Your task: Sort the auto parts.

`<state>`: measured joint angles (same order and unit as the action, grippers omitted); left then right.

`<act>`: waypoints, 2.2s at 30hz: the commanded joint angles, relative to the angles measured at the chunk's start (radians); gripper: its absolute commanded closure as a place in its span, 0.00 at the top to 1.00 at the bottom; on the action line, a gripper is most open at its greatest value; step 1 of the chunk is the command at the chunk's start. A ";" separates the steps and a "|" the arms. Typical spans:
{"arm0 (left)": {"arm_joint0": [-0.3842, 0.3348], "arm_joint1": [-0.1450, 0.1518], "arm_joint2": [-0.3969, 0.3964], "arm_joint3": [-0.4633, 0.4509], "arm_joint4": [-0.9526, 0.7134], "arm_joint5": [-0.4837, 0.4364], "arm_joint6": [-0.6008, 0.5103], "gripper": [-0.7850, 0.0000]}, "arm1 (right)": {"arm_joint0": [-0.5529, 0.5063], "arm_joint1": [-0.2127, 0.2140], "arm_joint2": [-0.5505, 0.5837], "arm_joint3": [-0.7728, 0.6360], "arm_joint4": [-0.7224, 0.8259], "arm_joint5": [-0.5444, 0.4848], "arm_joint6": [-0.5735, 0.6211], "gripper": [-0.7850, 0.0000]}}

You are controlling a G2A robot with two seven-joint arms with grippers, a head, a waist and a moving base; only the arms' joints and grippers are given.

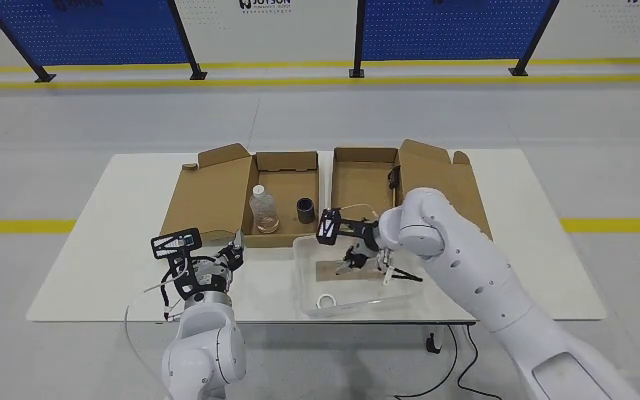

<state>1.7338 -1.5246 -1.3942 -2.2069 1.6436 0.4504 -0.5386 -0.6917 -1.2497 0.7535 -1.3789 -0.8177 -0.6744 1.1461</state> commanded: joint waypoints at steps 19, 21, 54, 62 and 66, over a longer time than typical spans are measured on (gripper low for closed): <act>0.000 0.000 0.000 0.000 0.000 0.000 0.000 1.00 | 0.027 -0.050 -0.117 0.230 0.165 0.000 -0.082 1.00; 0.000 0.000 0.000 0.000 0.000 0.000 0.000 1.00 | 0.027 -0.050 -0.117 0.230 0.165 0.000 -0.082 1.00; 0.000 0.000 0.000 0.000 0.000 0.000 0.000 1.00 | -0.004 -0.081 -0.198 0.027 0.069 0.450 0.142 1.00; 0.000 0.000 0.000 0.000 0.000 0.000 0.000 1.00 | -0.016 -0.078 -0.187 0.033 0.045 0.464 0.150 0.79; 0.000 0.000 0.000 0.000 0.000 0.000 0.000 1.00 | -0.021 -0.079 -0.188 0.039 0.040 0.462 0.161 0.70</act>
<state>1.7338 -1.5246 -1.3942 -2.2069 1.6436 0.4504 -0.5386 -0.7116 -1.3278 0.5670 -1.3419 -0.7763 -0.2121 1.3032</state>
